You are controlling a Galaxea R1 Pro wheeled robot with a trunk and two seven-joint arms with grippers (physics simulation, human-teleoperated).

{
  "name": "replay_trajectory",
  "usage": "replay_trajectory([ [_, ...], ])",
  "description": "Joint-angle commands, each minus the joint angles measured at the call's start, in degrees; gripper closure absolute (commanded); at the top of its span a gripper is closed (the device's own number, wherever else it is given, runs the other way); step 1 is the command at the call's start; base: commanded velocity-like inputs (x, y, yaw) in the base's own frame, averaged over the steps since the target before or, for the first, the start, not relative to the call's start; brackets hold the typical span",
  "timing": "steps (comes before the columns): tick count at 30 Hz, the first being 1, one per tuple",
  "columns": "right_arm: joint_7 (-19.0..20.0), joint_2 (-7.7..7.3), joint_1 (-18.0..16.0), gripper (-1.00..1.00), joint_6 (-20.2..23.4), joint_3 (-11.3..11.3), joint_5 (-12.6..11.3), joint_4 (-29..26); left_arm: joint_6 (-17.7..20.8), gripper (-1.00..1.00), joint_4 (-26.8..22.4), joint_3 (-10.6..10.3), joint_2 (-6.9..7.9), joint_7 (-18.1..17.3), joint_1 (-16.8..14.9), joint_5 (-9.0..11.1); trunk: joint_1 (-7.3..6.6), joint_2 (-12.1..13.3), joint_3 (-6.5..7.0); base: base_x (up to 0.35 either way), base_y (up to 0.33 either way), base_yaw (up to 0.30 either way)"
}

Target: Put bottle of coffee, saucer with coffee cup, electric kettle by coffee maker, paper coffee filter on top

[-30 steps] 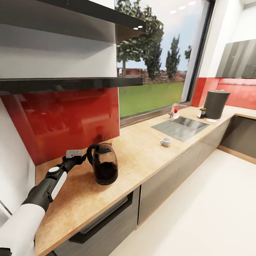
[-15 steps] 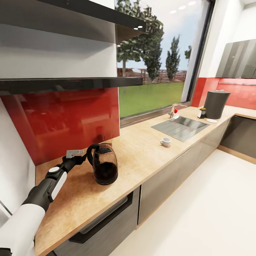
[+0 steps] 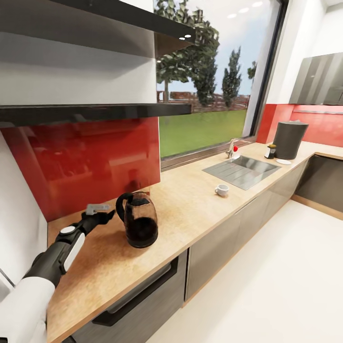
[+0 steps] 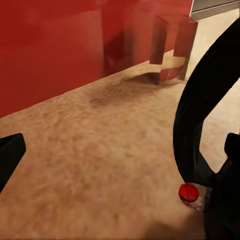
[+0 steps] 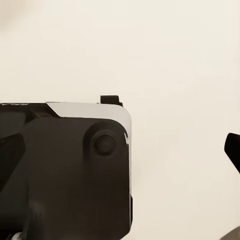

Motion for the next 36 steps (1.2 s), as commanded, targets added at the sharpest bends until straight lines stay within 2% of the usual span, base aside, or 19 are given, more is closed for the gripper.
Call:
replay_trajectory([
  [1,-0.1,0.01,-0.1,-1.0,-0.2,-0.5,0.6,0.1,0.4,-1.0,-0.1,-0.1,0.39,-0.3,-0.1,0.6,0.02,-0.1,-0.1,0.0,0.0,0.0],
  [12,-0.2,0.0,-0.1,-1.0,-0.2,-0.4,0.6,0.1,0.1,-1.0,-0.1,-0.2,3.94,-3.8,-0.3,0.5,0.02,-0.1,-0.1,0.0,0.0,0.0],
  [17,-0.2,0.0,-0.1,-1.0,-0.2,-0.4,0.6,0.1,0.1,-1.0,-0.1,-0.2,3.99,-5.4,-0.3,0.4,0.02,-0.1,-0.1,0.0,0.0,0.0],
  [18,-0.2,0.0,-0.1,-1.0,-0.2,-0.4,0.6,0.1,0.1,-1.0,-0.1,-0.2,3.96,-18.6,-0.3,0.4,0.02,-0.1,-0.1,0.0,0.0,0.0],
  [36,-0.2,0.01,-0.1,-1.0,-0.2,-0.4,0.6,0.1,0.2,-1.0,-0.1,-0.7,3.6,-19.0,0.2,0.4,0.02,-0.1,-0.1,0.0,0.0,0.0],
])
